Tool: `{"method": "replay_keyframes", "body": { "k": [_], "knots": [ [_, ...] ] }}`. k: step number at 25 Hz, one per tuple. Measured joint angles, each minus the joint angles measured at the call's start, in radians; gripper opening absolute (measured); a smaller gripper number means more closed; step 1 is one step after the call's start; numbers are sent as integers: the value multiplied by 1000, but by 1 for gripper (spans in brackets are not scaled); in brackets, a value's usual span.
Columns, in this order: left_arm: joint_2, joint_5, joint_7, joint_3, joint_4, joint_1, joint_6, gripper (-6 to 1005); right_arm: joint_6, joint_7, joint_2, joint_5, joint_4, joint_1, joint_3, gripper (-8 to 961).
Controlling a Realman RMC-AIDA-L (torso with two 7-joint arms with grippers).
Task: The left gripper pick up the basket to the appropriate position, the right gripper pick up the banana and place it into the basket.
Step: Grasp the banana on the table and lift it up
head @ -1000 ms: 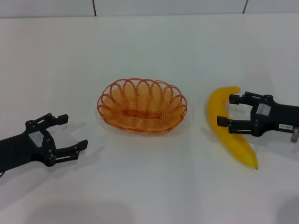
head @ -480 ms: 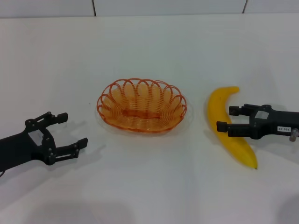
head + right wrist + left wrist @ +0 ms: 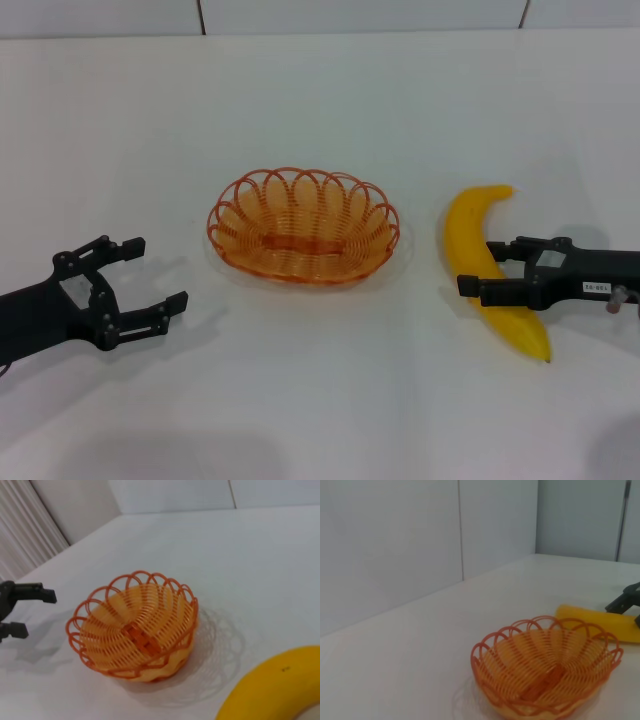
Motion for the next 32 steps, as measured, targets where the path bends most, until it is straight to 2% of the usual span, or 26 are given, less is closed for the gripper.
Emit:
{"method": "replay_keyframes", "body": {
  "k": [11,22,32],
  "knots": [
    [0,-4,3,0,0,5,29,917,1,15,6,0,1,7,-2,856],
    [2,-10,6,0,0,8,37,917,-38,36,8,7,-9,13,2,417],
    [3,-10,6,0,0,9,37,917,-41,40,8,8,-8,13,6,349]
  ]
}}
